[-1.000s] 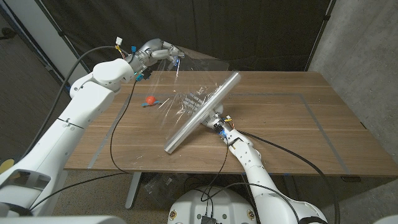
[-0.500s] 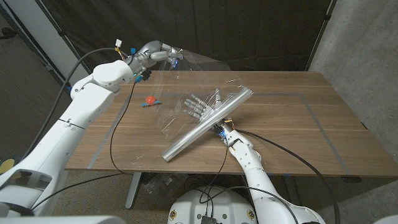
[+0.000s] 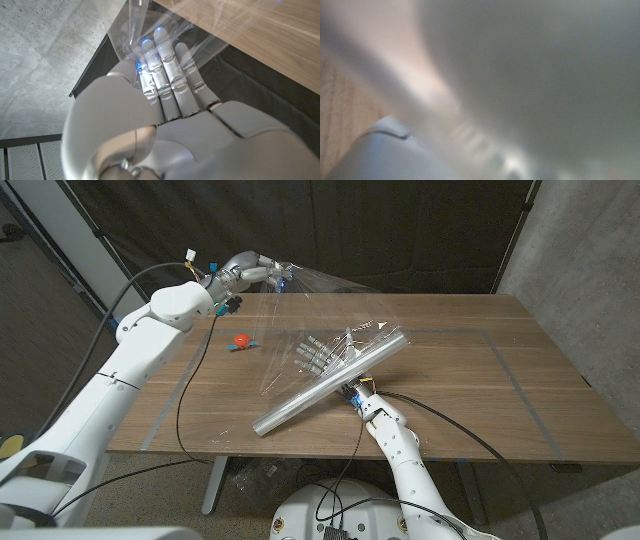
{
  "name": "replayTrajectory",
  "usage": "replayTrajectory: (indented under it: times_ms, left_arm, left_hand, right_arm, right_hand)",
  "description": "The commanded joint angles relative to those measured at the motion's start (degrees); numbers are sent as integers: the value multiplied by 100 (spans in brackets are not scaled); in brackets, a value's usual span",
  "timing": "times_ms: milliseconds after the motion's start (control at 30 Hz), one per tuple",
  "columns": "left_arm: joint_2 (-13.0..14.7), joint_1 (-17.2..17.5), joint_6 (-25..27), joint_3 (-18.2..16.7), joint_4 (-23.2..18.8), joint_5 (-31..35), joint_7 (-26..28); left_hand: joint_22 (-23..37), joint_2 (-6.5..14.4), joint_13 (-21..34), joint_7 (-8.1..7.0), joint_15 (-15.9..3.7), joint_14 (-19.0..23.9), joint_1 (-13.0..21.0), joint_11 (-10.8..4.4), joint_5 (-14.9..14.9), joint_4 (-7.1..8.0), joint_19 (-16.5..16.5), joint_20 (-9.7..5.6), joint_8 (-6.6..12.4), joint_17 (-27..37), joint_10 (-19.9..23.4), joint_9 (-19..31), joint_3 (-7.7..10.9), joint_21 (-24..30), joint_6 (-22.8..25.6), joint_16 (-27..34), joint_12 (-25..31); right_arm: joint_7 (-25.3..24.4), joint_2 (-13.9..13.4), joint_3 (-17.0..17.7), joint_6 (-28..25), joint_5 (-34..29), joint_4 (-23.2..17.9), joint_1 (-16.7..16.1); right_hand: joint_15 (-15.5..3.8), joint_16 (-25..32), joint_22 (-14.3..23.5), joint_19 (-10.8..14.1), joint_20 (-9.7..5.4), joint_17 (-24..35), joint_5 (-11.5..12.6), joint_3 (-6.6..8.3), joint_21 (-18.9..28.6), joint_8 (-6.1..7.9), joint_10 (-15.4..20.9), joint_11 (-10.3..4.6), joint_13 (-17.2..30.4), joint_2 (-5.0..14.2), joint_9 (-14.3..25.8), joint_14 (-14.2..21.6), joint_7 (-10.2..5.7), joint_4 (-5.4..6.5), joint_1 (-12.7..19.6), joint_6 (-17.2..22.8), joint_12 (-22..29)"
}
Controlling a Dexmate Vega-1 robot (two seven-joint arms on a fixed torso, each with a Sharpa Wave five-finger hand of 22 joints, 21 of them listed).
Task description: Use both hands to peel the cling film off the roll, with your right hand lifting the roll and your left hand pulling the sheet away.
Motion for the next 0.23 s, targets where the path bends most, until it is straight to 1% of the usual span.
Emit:
replayTrajectory:
  times_ms: [33, 167, 233]
  left_arm:
    - [60, -44, -142, 23, 230, -117, -159]
    - [37, -92, -184, 12, 347, -139, -127]
    - [28, -179, -176, 69, 462, -153, -171]
  left_hand:
    - [-2, -3, -4, 57, -281, 177, -25, -312, 19, 25, -39, 10, -19, 14, 301, 15, 18, 56, 40, -33, -36]
    - [-24, 4, -5, 62, -266, 171, -29, -296, 21, 26, -51, 16, -18, 15, 294, 33, 31, 94, 36, -58, -45]
    - [-32, 0, 7, 61, -266, 189, -27, -302, 22, 22, -56, 16, -19, 13, 293, 36, 36, 107, 37, -61, -41]
  right_arm:
    - [-274, 257, -127, 517, 79, -639, -580]
    - [-288, 311, -123, 769, 152, -599, -613]
    - [-359, 335, -130, 857, 157, -616, -645]
  right_hand:
    - [-16, 25, 16, -20, -23, 18, 40, 31, -27, 49, 17, 12, -1, 61, 7, -29, -13, -15, 5, 26, 15]
    - [-24, 30, 17, -18, -22, 17, 39, 31, -37, 48, 24, 11, -3, 71, 7, -21, -18, -17, 9, 24, 19]
    - [-24, 33, 17, -15, -22, 17, 39, 31, -40, 49, 25, 9, -4, 74, 7, -14, -17, -17, 10, 28, 20]
